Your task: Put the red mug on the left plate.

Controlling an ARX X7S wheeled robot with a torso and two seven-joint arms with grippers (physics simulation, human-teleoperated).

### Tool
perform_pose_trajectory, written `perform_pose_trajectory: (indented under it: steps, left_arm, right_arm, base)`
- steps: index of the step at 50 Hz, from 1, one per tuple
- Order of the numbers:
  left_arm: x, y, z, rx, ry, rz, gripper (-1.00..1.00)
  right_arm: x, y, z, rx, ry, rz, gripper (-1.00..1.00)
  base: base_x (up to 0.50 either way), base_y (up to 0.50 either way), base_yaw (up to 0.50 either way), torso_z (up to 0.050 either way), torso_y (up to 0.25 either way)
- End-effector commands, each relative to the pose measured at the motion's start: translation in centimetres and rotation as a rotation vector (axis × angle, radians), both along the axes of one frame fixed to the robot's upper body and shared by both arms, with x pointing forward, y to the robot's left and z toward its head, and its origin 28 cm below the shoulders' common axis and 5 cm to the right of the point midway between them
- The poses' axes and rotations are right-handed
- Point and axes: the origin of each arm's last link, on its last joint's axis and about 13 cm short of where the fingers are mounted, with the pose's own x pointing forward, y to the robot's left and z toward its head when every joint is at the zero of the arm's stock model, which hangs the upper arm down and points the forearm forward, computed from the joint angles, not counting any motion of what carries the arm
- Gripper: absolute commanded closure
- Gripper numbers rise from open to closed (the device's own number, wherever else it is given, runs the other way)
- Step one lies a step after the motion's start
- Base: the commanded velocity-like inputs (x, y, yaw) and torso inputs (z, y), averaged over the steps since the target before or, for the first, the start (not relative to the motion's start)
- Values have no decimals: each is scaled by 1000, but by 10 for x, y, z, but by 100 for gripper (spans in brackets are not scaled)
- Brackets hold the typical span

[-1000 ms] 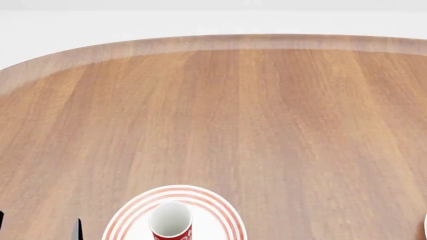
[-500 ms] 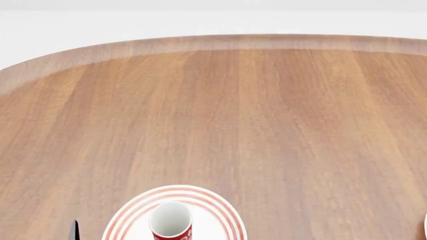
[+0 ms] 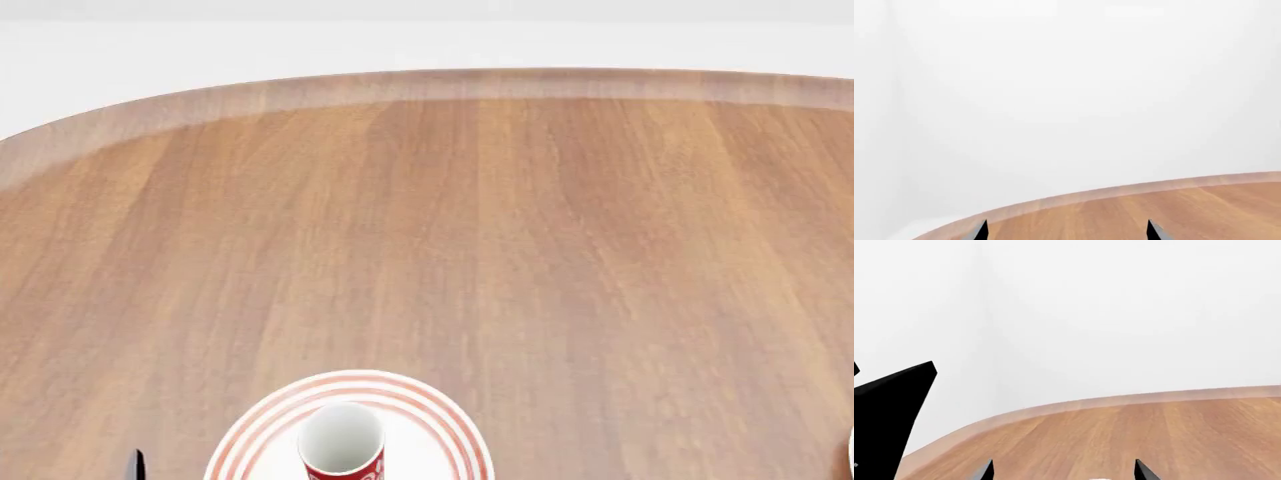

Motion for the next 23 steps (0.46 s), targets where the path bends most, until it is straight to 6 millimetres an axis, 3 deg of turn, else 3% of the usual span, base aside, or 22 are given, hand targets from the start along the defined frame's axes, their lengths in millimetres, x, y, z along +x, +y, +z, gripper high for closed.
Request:
perform_pose_trajectory:
  steps: [1,23]
  left_arm:
    - [-11,-2,8,2,-35,-11,-100]
    - [-28,-4,21,10,-94,-34,-100]
  right_arm:
    - [-15,-4,7,9,-52,2,-100]
    - [-39,-10,14,30,-129,15,-100]
  base:
    - [0,0,0,0,0]
    - [0,0,0,0,0]
